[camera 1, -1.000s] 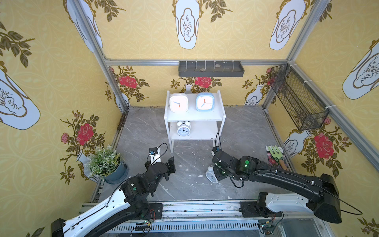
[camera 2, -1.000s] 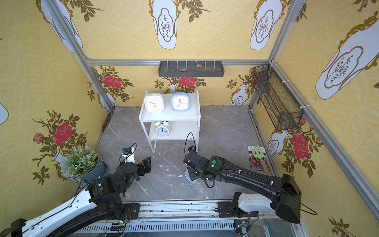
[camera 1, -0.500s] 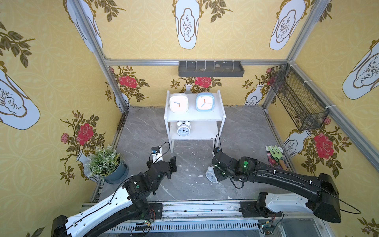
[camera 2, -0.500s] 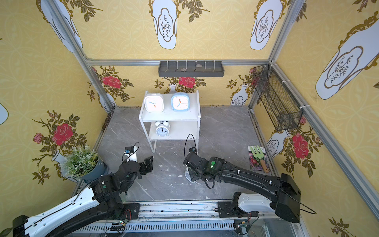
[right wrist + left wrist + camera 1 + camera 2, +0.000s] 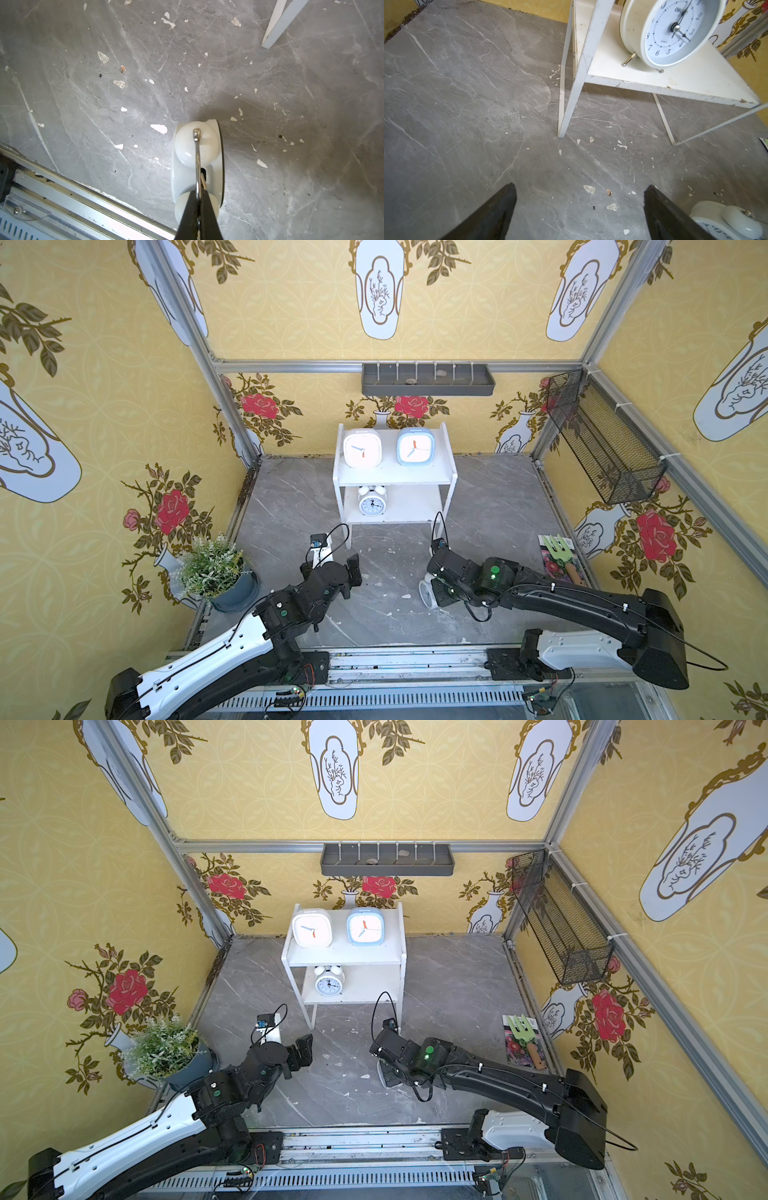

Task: Place the alarm clocks on the shelf by style
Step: Pick up the alarm from the center of the board.

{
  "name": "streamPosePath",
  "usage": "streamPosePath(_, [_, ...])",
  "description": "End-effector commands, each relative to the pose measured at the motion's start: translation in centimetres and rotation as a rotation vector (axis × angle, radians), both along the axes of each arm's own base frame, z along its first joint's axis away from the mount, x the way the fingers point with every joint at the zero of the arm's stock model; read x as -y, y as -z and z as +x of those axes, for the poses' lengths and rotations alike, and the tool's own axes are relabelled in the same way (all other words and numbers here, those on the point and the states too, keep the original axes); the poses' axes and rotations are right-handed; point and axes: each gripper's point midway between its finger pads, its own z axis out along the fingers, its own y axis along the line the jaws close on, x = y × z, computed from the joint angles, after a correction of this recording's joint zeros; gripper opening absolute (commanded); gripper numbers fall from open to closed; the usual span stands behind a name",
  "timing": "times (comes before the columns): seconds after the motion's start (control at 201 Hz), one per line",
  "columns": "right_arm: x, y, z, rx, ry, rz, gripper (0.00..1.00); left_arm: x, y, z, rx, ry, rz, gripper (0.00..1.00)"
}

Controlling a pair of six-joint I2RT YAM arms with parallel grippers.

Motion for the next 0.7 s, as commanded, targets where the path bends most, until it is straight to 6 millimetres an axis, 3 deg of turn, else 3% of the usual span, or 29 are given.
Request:
streamPosePath(0.0, [-0.5,-1.6,0.6,0.042,0.016,0.055,0.0,0.3,-0.5,0.2,0.014,0.003,-0.018,0.99])
streamPosePath(0.348, [-1.6,-6.5,0.4,0.115,-0.046,0.23,0.0,1.5,-0.9,0.4,0.066,0.044,-0.103,0.99])
streamPosePath(0.692, [-3.0,-8.2,0.6,0.138,-0.072,0.314,0.0,1.9,1.3,0.9,-0.081,0.027,-0.084,0.99])
